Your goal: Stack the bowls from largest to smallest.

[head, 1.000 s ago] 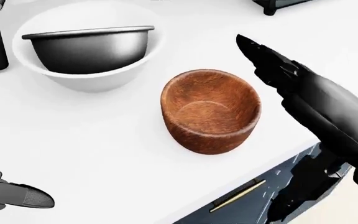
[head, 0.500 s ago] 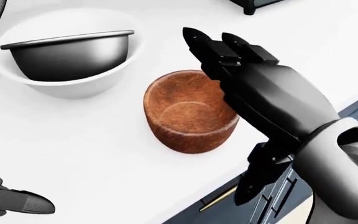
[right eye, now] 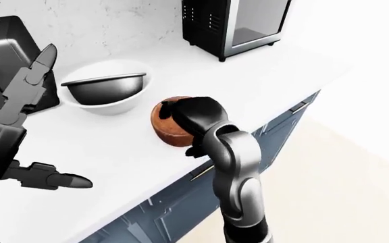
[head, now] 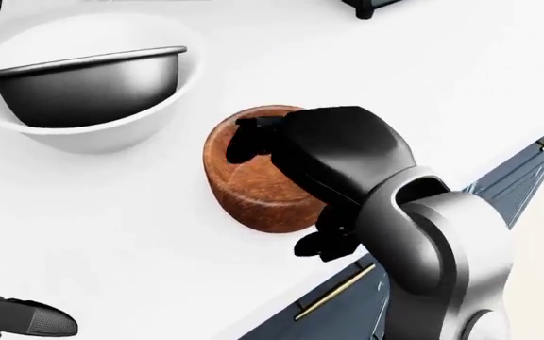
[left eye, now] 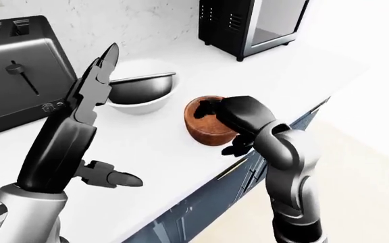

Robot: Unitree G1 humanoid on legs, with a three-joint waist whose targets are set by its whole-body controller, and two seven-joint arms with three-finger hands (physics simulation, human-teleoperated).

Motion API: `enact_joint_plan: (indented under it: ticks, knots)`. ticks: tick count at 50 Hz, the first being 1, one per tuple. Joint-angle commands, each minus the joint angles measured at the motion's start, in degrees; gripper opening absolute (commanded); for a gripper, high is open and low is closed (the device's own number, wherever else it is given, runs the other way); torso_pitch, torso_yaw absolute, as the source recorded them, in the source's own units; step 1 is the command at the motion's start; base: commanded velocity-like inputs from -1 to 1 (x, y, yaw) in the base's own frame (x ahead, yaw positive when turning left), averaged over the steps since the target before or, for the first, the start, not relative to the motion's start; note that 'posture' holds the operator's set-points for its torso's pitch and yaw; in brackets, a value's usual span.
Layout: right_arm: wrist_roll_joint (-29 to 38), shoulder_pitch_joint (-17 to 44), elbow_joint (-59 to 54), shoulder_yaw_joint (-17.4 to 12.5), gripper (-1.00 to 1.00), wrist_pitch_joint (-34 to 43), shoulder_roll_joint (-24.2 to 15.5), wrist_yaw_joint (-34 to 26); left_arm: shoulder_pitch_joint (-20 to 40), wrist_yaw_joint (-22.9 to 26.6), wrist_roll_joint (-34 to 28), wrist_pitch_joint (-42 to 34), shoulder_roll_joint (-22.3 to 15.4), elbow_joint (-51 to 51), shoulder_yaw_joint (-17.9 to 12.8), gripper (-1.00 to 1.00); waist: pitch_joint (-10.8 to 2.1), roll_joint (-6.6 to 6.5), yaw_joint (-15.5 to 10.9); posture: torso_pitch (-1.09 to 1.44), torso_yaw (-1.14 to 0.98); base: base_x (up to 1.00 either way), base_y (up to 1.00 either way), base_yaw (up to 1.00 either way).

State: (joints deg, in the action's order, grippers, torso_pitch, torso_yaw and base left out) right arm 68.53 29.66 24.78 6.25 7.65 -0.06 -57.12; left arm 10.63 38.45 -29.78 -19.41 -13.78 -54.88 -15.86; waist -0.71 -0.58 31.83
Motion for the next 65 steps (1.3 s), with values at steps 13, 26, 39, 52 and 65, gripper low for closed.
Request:
enact_joint_plan:
  ticks: [13,26,39,52,65]
  knots:
    - [2.8,0.9,-3.3,0.6,-0.96,-4.7,0.9,4.4,-0.7,-1.4,1.1,3.3,0.4,0.0,-1.2,1.00,-1.38,-0.08,0.6,0.00,-0.48,0.00,0.00,0.00]
    - [3.4,21.0,-1.9,-2.7,-1.00,3.2,-0.1,-7.5,-0.9,-0.4,4.5,0.9,-1.0,-2.5,-4.1,1.00,-0.43,-0.30,1.1,0.00,-0.48,0.00,0.00,0.00]
    - [-5.2,52.8,-30.9,-4.1,-1.00,13.0,-0.6,1.5,-3.0,-0.1,11.6,1.2,-2.3,-3.1,-11.0,1.00,0.27,-1.17,1.8,0.00,-0.48,0.00,0.00,0.00]
    - [-19.8,66.1,-57.9,-4.4,-1.00,7.6,-1.1,16.9,-6.6,1.7,18.0,1.0,-3.1,-5.1,-20.1,1.00,0.33,-1.93,0.6,0.00,-0.42,0.00,0.00,0.00]
    - [-30.6,70.3,-68.7,-5.7,-1.00,3.7,-2.1,20.5,-7.0,1.7,19.2,0.4,-3.7,-5.1,-21.3,1.00,0.71,-2.04,-1.7,0.00,-0.35,0.00,0.00,0.00]
